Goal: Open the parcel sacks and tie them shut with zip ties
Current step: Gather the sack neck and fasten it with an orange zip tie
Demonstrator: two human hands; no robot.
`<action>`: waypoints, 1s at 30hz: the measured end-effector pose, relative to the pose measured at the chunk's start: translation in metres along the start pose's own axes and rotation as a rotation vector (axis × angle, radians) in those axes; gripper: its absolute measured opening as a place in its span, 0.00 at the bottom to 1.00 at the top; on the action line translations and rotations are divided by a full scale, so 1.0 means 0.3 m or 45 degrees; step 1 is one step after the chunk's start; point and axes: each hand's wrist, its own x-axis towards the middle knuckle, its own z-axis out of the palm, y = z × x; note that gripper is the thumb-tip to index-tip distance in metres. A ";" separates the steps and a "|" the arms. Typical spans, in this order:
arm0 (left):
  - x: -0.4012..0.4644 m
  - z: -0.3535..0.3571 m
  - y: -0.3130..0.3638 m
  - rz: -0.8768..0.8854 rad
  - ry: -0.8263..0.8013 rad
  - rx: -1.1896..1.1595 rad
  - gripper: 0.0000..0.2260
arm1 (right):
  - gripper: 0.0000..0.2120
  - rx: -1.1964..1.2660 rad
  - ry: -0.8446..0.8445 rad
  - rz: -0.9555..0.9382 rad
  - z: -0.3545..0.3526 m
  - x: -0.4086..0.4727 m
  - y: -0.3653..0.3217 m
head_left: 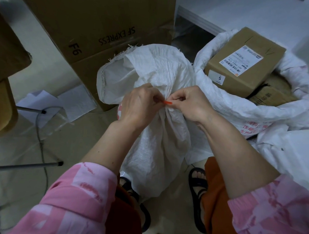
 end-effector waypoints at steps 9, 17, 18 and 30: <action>0.001 -0.004 0.001 -0.054 0.038 0.002 0.05 | 0.02 0.032 -0.005 -0.018 -0.006 -0.012 -0.005; 0.001 0.002 -0.008 -0.138 0.056 0.021 0.05 | 0.02 0.100 -0.013 -0.010 -0.016 -0.020 -0.014; 0.003 0.001 -0.012 -0.155 0.042 -0.002 0.05 | 0.02 0.110 -0.011 -0.009 -0.021 -0.019 -0.014; 0.005 -0.013 0.012 -0.169 0.170 -0.147 0.06 | 0.07 0.311 0.077 0.009 -0.031 -0.018 -0.015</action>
